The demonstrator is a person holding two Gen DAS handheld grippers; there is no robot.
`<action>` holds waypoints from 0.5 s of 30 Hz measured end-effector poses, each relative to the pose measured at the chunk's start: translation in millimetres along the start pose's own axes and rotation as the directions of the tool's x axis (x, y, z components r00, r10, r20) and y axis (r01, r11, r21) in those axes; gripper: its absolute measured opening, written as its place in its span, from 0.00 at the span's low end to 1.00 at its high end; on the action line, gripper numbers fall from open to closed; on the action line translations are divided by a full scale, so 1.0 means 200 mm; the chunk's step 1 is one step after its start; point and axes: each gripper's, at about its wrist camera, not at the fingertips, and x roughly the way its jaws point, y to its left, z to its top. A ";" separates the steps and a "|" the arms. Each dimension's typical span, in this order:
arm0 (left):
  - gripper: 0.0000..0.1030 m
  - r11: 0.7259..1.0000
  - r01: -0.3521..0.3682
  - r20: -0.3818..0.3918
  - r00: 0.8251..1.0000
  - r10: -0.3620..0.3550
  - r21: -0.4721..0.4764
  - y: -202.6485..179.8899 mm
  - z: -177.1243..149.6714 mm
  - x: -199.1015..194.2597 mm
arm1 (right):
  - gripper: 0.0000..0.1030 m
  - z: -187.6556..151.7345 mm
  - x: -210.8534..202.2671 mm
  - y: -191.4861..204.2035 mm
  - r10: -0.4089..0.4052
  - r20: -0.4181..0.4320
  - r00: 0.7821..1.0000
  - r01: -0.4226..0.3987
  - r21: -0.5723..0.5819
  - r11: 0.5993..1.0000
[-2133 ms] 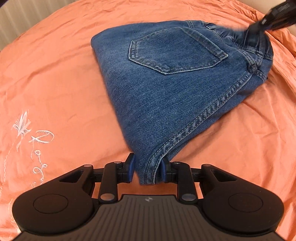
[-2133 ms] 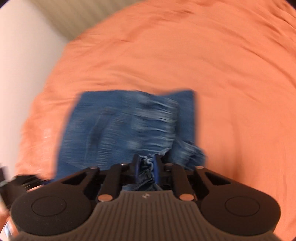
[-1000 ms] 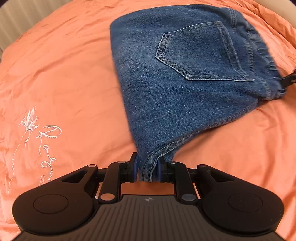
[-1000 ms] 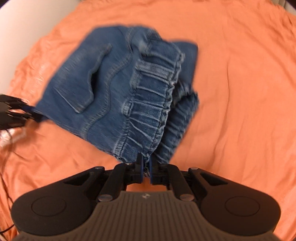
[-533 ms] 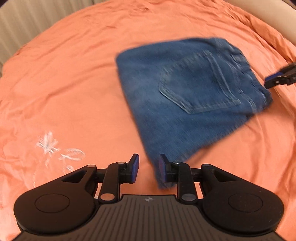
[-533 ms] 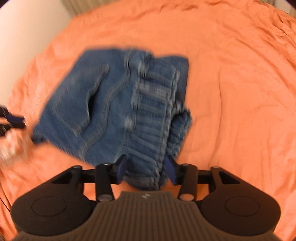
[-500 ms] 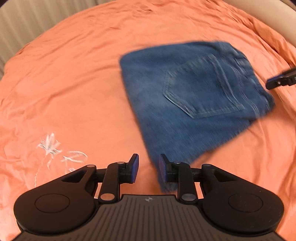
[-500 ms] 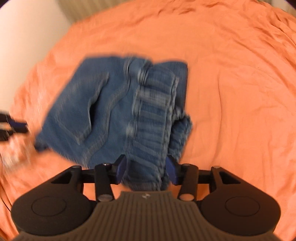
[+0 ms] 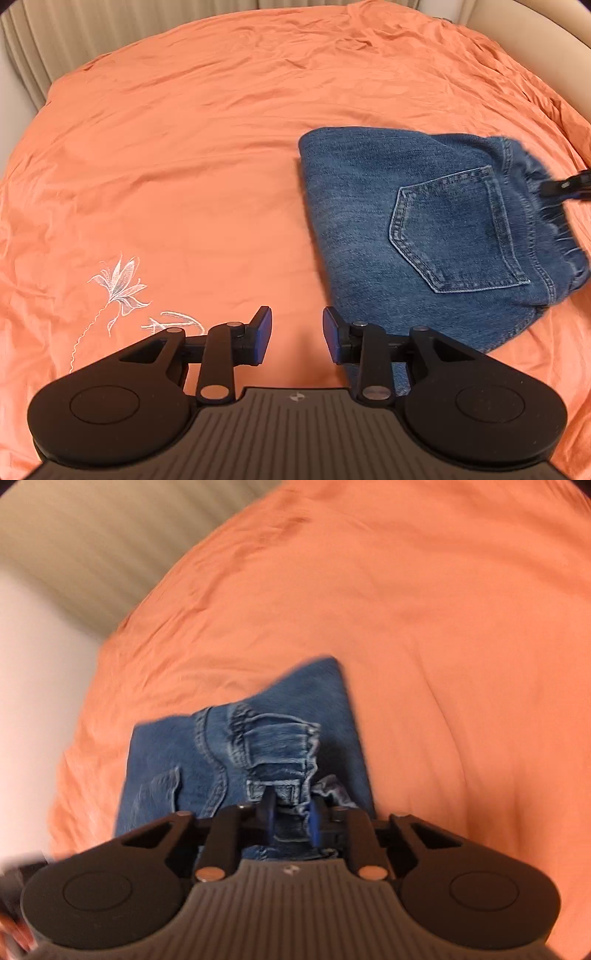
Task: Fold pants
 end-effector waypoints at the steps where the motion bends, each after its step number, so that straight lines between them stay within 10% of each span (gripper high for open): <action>1: 0.37 1.000 -0.003 0.002 1.000 0.003 -0.011 0.00 0.00 0.00 | 0.10 0.01 -0.05 0.08 0.004 0.014 1.000 -0.003 -0.062 0.998; 10: 0.37 0.975 0.088 0.050 0.996 -0.080 -0.204 0.08 0.01 0.04 | 0.08 0.19 -0.46 0.68 0.281 0.137 0.950 -0.224 -0.330 0.917; 15: 0.37 0.976 0.072 0.046 0.997 -0.064 -0.205 0.05 0.03 0.08 | 0.07 0.30 -0.18 0.39 0.097 0.083 0.992 -0.085 -0.136 0.987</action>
